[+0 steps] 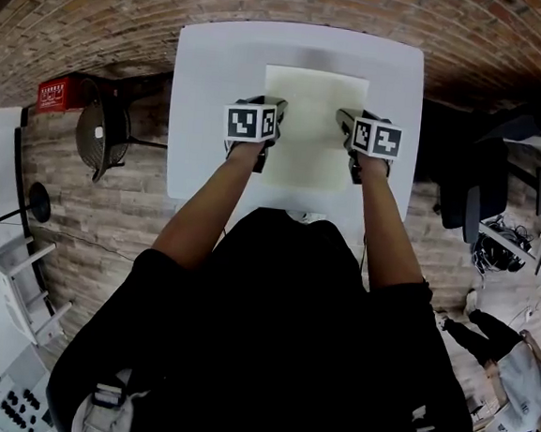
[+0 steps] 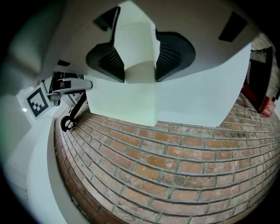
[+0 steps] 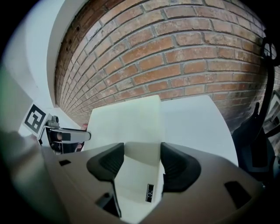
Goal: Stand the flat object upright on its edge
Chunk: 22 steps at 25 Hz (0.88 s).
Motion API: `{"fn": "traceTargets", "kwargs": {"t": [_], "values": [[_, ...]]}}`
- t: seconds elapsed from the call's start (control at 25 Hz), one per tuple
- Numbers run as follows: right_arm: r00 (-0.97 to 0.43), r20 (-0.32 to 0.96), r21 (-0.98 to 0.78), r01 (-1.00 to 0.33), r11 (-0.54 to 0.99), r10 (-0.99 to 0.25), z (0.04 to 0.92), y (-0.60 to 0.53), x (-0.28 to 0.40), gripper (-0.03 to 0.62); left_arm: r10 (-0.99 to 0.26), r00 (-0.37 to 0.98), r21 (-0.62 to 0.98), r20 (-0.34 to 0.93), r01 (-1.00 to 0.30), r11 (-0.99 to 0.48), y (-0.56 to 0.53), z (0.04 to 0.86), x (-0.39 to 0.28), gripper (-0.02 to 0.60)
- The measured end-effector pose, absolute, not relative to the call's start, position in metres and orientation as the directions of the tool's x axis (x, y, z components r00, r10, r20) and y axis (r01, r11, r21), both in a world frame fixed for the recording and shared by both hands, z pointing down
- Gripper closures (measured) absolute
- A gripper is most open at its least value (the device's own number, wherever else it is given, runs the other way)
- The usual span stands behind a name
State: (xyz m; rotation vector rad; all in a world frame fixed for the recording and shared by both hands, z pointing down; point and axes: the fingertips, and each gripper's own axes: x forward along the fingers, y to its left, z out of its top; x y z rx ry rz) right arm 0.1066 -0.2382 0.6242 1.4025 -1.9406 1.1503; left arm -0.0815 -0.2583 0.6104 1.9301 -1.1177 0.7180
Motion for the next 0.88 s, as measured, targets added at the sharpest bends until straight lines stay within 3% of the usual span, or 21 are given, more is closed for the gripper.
{"fn": "traceTargets", "kwargs": {"t": [0.88], "values": [[-0.345, 0.664, -0.242, -0.939, 0.245, -0.664, 0.534, -0.242, 0.111, 0.329, -0.603, 0.436, 0.280, 0.668, -0.898, -0.340, -0.249, 0.525, -0.078, 0.347]]}}
